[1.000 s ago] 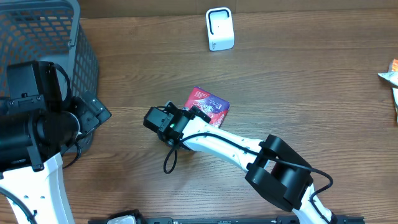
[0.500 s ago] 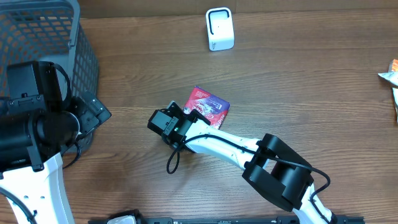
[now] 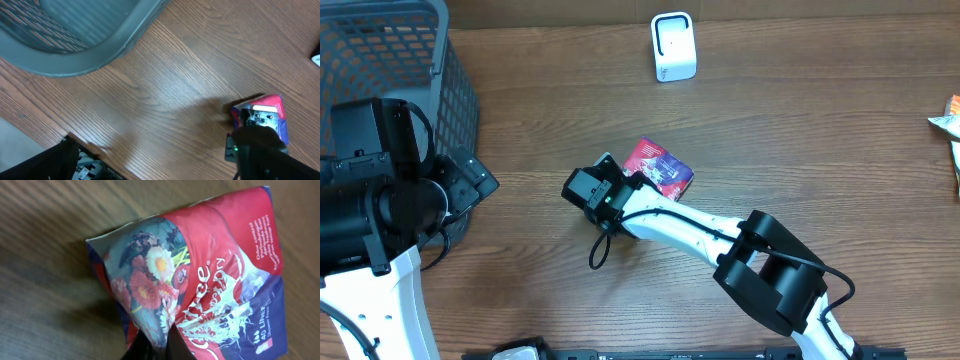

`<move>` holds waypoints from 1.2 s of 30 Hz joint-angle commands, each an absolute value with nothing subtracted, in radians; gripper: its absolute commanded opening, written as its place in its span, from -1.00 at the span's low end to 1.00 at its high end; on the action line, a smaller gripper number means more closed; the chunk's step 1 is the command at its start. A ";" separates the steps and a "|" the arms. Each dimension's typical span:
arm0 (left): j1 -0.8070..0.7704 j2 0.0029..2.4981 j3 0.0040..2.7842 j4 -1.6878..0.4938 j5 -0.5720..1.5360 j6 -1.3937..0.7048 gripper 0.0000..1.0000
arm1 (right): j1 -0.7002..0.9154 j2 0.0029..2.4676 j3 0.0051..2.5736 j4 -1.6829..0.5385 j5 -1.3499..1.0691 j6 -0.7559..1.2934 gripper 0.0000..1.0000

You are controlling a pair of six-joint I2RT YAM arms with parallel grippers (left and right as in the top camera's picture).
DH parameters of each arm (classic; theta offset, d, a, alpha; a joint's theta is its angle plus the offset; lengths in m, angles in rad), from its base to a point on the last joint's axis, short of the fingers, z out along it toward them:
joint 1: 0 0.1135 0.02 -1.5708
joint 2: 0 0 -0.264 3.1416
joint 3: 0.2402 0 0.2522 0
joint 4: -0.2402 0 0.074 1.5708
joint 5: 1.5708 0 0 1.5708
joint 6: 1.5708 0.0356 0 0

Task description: Scan the item barcode

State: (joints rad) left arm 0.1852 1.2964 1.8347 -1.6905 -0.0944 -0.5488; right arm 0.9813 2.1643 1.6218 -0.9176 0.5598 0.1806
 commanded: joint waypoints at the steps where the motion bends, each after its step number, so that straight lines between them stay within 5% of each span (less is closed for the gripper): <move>1: 0.189 1.296 1.834 -1.689 -0.104 -0.564 0.99 | 0.959 2.127 1.734 -0.970 0.437 0.218 -0.93; 11: 0.189 1.296 1.834 -1.689 -0.104 -0.564 0.99 | 0.786 2.112 2.069 -1.209 -0.213 0.209 -0.93; 22: 0.189 1.296 1.834 -1.689 -0.104 -0.564 1.00 | 0.476 2.121 1.897 -1.161 -1.055 0.122 -0.93; 31: 0.189 1.296 1.834 -1.689 -0.104 -0.564 0.99 | 0.311 2.121 1.641 -1.015 -1.093 0.176 -0.93; 36: 0.189 1.296 1.834 -1.689 -0.104 -0.564 1.00 | 0.218 2.121 1.638 -1.056 -0.708 0.237 -0.44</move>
State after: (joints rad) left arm 0.1852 1.2964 1.8347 -1.6909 -0.0944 -0.5488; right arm 0.2665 2.1403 1.6371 -1.0420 -0.9298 0.1879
